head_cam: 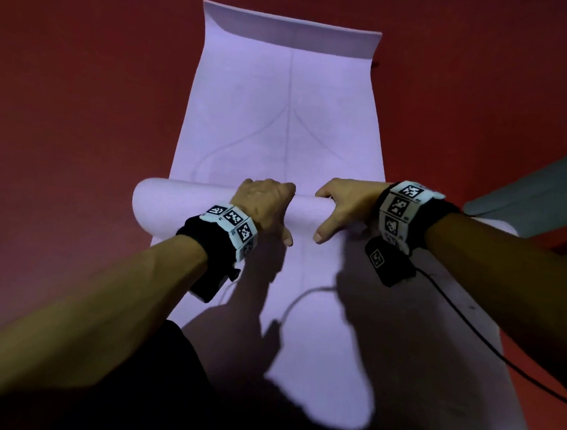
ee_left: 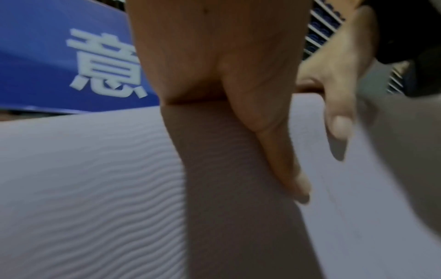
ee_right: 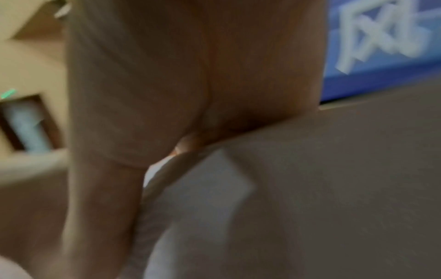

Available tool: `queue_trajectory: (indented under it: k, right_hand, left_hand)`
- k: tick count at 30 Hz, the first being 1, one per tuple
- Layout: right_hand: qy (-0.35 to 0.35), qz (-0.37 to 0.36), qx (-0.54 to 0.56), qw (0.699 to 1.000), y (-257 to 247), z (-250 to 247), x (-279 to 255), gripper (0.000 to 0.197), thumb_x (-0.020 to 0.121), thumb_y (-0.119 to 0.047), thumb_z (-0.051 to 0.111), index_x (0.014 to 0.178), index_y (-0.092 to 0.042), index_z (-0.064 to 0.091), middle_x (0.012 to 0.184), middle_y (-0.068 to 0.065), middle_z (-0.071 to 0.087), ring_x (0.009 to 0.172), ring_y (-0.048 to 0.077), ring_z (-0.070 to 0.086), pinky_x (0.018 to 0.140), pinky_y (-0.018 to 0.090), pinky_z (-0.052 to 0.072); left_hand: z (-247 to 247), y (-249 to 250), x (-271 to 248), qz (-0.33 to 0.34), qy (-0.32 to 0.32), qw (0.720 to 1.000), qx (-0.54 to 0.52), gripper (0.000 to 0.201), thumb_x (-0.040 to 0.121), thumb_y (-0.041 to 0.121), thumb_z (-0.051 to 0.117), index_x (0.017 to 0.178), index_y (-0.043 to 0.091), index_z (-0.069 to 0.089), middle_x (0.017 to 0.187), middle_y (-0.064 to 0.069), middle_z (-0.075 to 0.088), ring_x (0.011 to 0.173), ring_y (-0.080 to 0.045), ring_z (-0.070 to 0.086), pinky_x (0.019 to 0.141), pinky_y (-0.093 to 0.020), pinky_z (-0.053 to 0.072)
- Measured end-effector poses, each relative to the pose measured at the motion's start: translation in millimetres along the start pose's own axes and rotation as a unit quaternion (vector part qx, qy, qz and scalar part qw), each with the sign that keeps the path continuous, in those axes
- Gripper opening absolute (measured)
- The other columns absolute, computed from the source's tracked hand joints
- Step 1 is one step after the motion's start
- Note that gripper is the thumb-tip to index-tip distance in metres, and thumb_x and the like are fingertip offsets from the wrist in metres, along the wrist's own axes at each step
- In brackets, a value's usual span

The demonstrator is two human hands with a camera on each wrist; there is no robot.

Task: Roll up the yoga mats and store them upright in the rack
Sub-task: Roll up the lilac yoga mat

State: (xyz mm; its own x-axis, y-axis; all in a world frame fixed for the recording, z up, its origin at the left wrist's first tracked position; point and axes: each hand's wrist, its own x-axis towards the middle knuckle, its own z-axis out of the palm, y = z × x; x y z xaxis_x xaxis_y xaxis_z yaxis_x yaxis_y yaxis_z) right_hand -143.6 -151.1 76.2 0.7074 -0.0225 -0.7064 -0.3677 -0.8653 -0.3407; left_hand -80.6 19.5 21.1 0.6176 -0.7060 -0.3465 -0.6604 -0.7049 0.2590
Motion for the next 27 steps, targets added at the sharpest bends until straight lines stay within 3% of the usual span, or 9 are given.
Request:
queue_trajectory:
  k: [3,8,13,18,23,27]
  right_hand:
    - [0.030,0.002,-0.117,0.993,-2.1,6.4,6.7,0.051,0.065,-0.044,0.090,0.098,-0.022,0.059,0.086,-0.006,0.063,0.085,0.019,0.062,0.063,0.027,0.048]
    - [0.097,0.004,-0.213,0.972,-9.5,13.4,5.6,0.055,0.061,-0.056,0.084,0.094,-0.025,0.054,0.085,-0.005,0.060,0.082,0.022,0.062,0.067,0.031,0.050]
    - [0.085,-0.022,-0.233,0.969,-13.7,21.7,2.2,0.063,0.065,-0.058,0.080,0.114,-0.028,0.053,0.093,-0.006,0.055,0.088,0.022,0.057,0.073,0.033,0.044]
    - [0.146,-0.056,-0.262,0.952,-18.7,40.1,8.6,0.062,0.066,-0.054,0.078,0.109,-0.021,0.048,0.093,-0.002,0.054,0.085,0.026,0.054,0.070,0.035,0.039]
    - [0.041,0.014,-0.149,0.988,-20.6,29.7,15.8,0.049,0.064,-0.040,0.084,0.102,-0.019,0.061,0.087,-0.003,0.065,0.081,0.021,0.066,0.071,0.033,0.058]
    - [-0.010,0.016,-0.049,0.999,-8.4,21.8,12.0,0.035,0.069,-0.031,0.085,0.091,-0.018,0.062,0.084,-0.002,0.066,0.079,0.020,0.063,0.064,0.029,0.050]
  left_hand:
    - [4.7,-3.5,-0.1,0.004,-0.024,0.999,-0.026,0.078,0.054,0.055,0.090,0.108,0.018,0.049,0.101,-0.004,0.066,0.095,-0.030,0.062,0.074,-0.037,0.045]
    - [6.1,-6.8,0.9,-0.005,-0.026,0.998,-0.053,0.068,0.055,0.049,0.091,0.107,0.023,0.056,0.100,-0.002,0.067,0.096,-0.029,0.063,0.075,-0.034,0.046]
    - [6.7,-12.2,1.8,-0.006,-0.062,0.996,-0.068,0.057,0.061,0.041,0.091,0.107,0.023,0.064,0.095,0.001,0.067,0.091,-0.023,0.064,0.073,-0.030,0.046]
    - [7.7,-17.1,0.8,-0.011,-0.079,0.992,-0.094,0.055,0.057,0.041,0.093,0.103,0.027,0.066,0.091,0.004,0.070,0.090,-0.021,0.067,0.082,-0.036,0.056]
    - [10.1,-9.1,-1.6,0.030,-0.049,0.997,-0.042,0.061,0.062,0.048,0.087,0.109,0.024,0.057,0.097,0.002,0.066,0.093,-0.025,0.063,0.072,-0.033,0.046]
    - [9.0,1.6,-0.8,0.050,-0.047,0.998,-0.007,0.059,0.065,0.052,0.081,0.110,0.024,0.055,0.096,0.002,0.064,0.088,-0.024,0.061,0.069,-0.032,0.043]
